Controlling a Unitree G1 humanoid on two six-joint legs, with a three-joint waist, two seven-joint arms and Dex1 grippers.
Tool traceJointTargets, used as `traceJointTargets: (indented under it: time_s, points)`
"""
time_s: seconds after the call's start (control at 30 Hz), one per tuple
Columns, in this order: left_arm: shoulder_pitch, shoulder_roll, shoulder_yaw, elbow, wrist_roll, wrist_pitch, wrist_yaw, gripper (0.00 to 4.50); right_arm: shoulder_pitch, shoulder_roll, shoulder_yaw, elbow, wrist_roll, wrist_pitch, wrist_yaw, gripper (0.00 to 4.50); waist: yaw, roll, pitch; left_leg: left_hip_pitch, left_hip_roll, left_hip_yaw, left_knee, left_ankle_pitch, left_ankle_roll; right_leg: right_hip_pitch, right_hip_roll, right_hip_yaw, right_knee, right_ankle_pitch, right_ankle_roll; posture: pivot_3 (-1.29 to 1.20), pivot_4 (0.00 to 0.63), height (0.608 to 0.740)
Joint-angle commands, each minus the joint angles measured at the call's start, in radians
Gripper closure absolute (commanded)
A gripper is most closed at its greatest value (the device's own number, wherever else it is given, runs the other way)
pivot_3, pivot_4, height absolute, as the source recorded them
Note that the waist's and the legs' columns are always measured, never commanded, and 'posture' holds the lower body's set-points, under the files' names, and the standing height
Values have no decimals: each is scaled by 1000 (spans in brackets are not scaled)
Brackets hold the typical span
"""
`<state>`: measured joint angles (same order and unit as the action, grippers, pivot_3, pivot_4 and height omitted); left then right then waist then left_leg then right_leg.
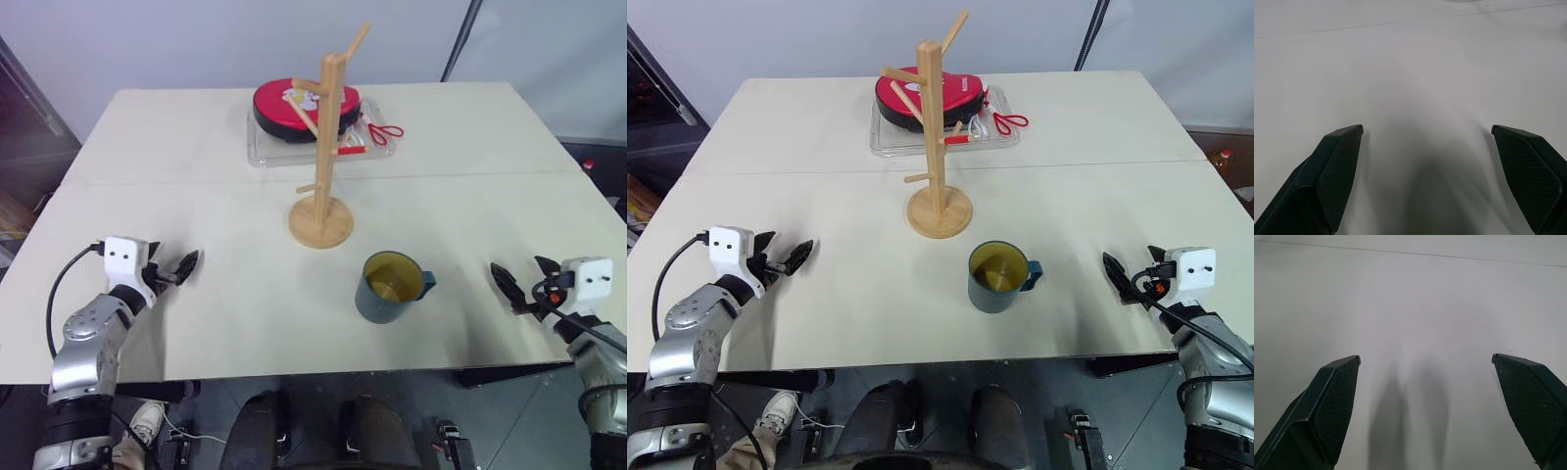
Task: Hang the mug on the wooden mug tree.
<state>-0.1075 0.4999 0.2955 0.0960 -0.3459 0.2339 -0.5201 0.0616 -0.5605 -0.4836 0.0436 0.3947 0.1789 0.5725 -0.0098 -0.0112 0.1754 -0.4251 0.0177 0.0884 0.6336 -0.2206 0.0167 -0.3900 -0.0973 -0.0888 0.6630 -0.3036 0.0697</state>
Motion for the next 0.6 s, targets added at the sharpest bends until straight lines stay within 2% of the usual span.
traceJointTargets:
  time_s: [0.03,0.33,0.6]
  points:
    - [6,13,13,-45,-4,-18,-14,0,-2,-3,-11,-32,5,-19,-5,17,0,0,0,0,0,0,0,0,0,0,0,0,0,0,0,0,150,740]
    - [-13,17,-28,-110,-38,15,-86,0,33,2,-32,-85,39,-12,1,17,0,0,0,0,0,0,0,0,0,0,0,0,0,0,0,0,150,740]
    - [-5,30,-133,-220,-80,8,-272,0,161,14,-35,-271,117,27,43,17,1,1,-1,0,0,0,0,0,0,0,0,0,0,0,0,0,150,740]
